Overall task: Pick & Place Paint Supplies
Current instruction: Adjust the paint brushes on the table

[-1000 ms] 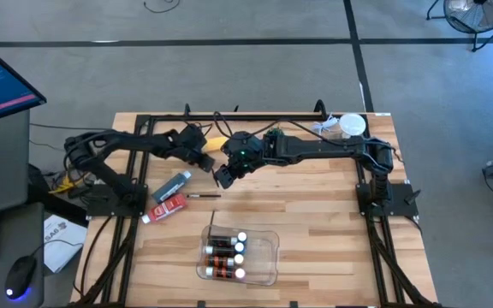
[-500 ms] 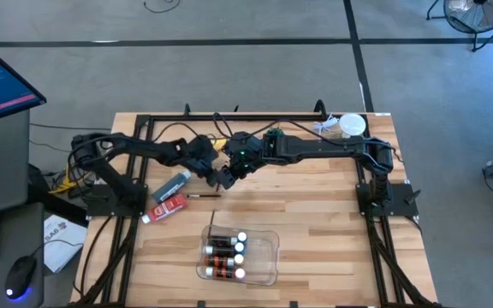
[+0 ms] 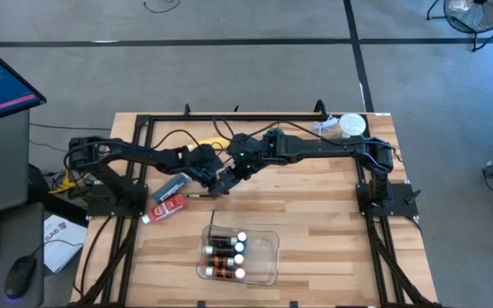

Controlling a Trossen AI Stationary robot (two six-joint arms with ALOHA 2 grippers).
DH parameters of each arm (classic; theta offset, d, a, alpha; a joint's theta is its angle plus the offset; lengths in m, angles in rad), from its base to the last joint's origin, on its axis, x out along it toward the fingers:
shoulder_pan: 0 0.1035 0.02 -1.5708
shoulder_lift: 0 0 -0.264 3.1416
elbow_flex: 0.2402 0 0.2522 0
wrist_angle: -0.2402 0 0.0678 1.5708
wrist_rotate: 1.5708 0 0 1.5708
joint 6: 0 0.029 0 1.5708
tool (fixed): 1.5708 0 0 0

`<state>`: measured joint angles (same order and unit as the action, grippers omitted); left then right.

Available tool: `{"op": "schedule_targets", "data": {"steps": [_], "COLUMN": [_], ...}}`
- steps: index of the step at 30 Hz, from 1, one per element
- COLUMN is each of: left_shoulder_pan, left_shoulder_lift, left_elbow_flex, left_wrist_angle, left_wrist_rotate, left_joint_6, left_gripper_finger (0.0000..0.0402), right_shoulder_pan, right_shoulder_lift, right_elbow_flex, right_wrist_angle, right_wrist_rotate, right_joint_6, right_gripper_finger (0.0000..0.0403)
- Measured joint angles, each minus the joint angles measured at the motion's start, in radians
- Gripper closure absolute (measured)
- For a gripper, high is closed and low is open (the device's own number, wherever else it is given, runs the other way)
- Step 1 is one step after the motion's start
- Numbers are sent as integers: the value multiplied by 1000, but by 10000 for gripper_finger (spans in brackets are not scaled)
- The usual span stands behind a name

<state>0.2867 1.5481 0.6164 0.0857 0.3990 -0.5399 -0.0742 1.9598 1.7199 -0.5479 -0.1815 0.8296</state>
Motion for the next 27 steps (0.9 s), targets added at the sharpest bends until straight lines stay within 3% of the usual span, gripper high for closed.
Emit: {"op": "schedule_targets", "data": {"steps": [10, 14, 22, 24, 27], "left_shoulder_pan": [33, 51, 53, 51, 52], "left_shoulder_lift": [-218, -336, -548, -588, -637], "left_elbow_flex": [-1, -1, -1, -1, -1], "left_wrist_angle": [-107, -189, -228, -217, -233], "left_wrist_rotate": [-48, -89, -122, -135, -140], "left_joint_6": [-18, -17, -44, -45, -48], "left_gripper_finger": [309, 309, 309, 309, 309], "right_shoulder_pan": [2, -8, -31, -47, -62], "right_shoulder_lift": [6, 27, 104, 125, 181], "right_elbow_flex": [-1, -3, 6, -5, -1], "right_wrist_angle": [-193, -203, -101, -147, -74], "right_wrist_rotate": [4, 9, 126, 90, 19], "right_joint_6": [225, 287, 438, 463, 470], "right_gripper_finger": [310, 310, 310, 310, 310]}}
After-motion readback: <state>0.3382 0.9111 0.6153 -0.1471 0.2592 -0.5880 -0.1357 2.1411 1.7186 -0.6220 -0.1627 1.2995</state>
